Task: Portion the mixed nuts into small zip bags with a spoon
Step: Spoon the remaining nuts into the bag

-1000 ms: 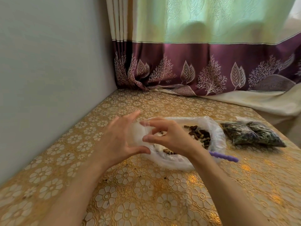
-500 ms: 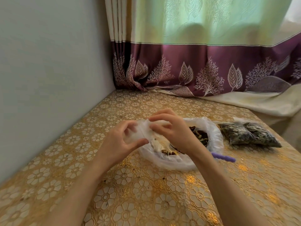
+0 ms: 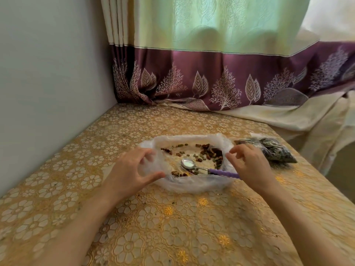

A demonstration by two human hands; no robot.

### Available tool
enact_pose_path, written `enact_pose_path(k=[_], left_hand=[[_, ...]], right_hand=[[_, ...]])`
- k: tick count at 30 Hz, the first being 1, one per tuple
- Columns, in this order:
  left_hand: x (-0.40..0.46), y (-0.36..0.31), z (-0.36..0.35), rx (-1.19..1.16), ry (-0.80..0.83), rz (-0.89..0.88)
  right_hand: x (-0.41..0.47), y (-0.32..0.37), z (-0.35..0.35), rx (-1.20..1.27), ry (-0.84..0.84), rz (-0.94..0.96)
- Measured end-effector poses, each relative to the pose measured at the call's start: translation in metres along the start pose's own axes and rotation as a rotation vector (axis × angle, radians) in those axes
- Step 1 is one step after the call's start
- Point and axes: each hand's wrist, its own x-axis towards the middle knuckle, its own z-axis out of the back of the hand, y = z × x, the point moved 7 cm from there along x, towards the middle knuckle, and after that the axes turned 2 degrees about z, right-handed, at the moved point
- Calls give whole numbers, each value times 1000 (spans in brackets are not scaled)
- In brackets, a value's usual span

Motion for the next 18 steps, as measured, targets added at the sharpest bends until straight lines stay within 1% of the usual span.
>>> enact_pose_path(k=[1,3,5,7,9,12,16,18], left_hand=[[0,0,-1,-3,1,0],[-1,-1,-1,-18,2,2],[-1,-2,-1,-26,1,0],[-2,-2,-1,-28,-2,-4],[-2,-1,-2,-31,-7,2],[-2,1,-3,-36,-6,23],[-2,-3,-3,-29,-1,13],[-1,-4,-3,-30,5,15]], right_hand=[[-5,-9,-4,-70,70,-34],[-14,-21,-10,-126,205,-90],[-23,-25,-16,-86,295,-114],[-28,-25,-19,-8,314,-131],[-30,-23,-16,93,261,-123],[-28,-21,-9,367,163,-125],[-29,-34,-5,869,7,-336],[-33,-39,-4,991,-82,-415]])
